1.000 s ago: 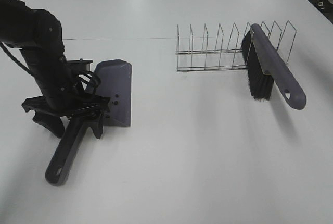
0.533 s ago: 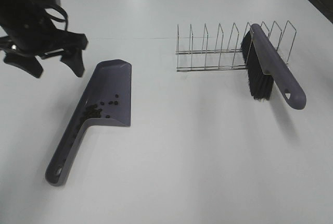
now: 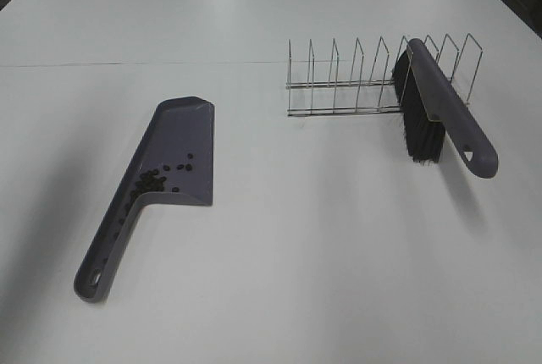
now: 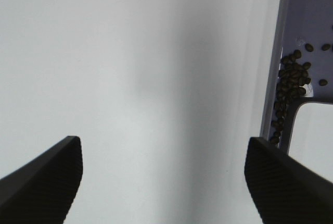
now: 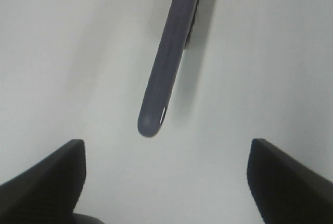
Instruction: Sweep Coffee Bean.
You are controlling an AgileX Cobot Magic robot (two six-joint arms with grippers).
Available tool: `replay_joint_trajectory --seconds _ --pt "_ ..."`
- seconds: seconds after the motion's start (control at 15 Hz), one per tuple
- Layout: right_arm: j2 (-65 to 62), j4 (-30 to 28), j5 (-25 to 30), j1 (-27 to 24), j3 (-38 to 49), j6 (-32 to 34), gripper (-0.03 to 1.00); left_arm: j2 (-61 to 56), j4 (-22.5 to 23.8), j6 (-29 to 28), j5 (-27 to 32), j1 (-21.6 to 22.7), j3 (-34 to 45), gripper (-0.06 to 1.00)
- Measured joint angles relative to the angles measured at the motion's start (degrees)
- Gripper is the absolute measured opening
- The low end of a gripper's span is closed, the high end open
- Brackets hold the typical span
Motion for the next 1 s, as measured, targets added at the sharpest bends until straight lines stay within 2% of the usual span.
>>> replay_joint_trajectory --seconds 0.07,0.13,0.4,0.6,0.67,1.0 --pt "-6.59 0.00 -2.52 0.00 8.54 0.00 0.74 -6.76 0.00 0.00 -0.40 0.00 5.84 0.78" --pt "-8.37 0.00 -3.27 0.00 10.77 0.00 0.74 -8.59 -0.40 0.00 -0.63 0.00 7.28 0.78" --pt "-20.34 0.00 -6.19 0.00 26.36 0.00 0.74 -22.52 -0.63 -0.63 -3.15 0.00 22.46 0.78" --pt "-26.76 0.00 -6.93 0.00 34.55 0.00 0.74 -30.71 -0.63 -0.69 -3.44 0.00 30.94 0.78" --pt "-32.43 0.00 -7.10 0.00 40.51 0.00 0.74 -37.47 -0.63 -0.74 -3.44 0.00 35.64 0.78" --pt "-47.27 0.63 -5.96 0.00 47.84 0.00 0.74 -50.36 -0.63 -0.92 -4.81 0.00 42.74 0.78"
